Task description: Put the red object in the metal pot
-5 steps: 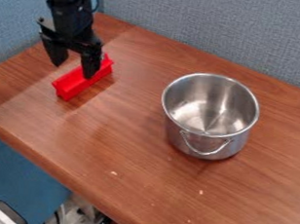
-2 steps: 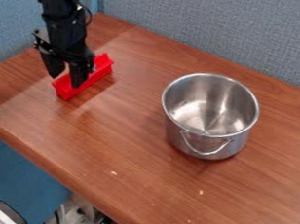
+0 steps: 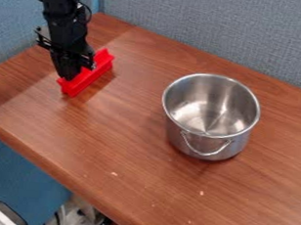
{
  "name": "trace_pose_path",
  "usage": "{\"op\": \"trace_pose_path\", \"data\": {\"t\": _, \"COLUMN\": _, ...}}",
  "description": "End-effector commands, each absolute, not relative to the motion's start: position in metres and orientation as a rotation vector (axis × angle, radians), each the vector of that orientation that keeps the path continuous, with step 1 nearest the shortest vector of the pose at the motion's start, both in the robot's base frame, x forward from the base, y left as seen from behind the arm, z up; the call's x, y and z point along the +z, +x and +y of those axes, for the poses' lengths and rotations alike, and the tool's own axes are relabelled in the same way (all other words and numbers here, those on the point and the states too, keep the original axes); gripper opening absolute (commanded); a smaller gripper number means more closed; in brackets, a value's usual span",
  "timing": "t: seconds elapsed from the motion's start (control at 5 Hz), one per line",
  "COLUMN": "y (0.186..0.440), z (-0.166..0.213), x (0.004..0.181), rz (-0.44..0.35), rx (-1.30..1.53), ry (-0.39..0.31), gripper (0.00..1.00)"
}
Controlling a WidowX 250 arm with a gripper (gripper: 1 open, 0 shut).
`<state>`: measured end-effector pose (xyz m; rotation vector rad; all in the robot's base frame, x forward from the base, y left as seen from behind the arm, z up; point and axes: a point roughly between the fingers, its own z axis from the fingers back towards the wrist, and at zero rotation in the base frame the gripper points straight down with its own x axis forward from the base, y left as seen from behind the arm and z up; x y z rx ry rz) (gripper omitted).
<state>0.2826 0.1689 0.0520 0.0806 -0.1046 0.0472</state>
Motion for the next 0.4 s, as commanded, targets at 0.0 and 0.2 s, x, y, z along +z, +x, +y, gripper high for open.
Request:
{"op": "trace_pose_path", "data": {"t": 0.0, "y": 0.291, "z": 0.175, "x": 0.073, "rz": -0.159, "rx": 0.035, "ry": 0.094, "gripper": 0.00}}
{"op": "trace_pose_path", "data": {"t": 0.2, "y": 0.299, "z": 0.170, "x": 0.092, "rz": -0.204, "rx": 0.001, "ry": 0.100, "gripper": 0.00}}
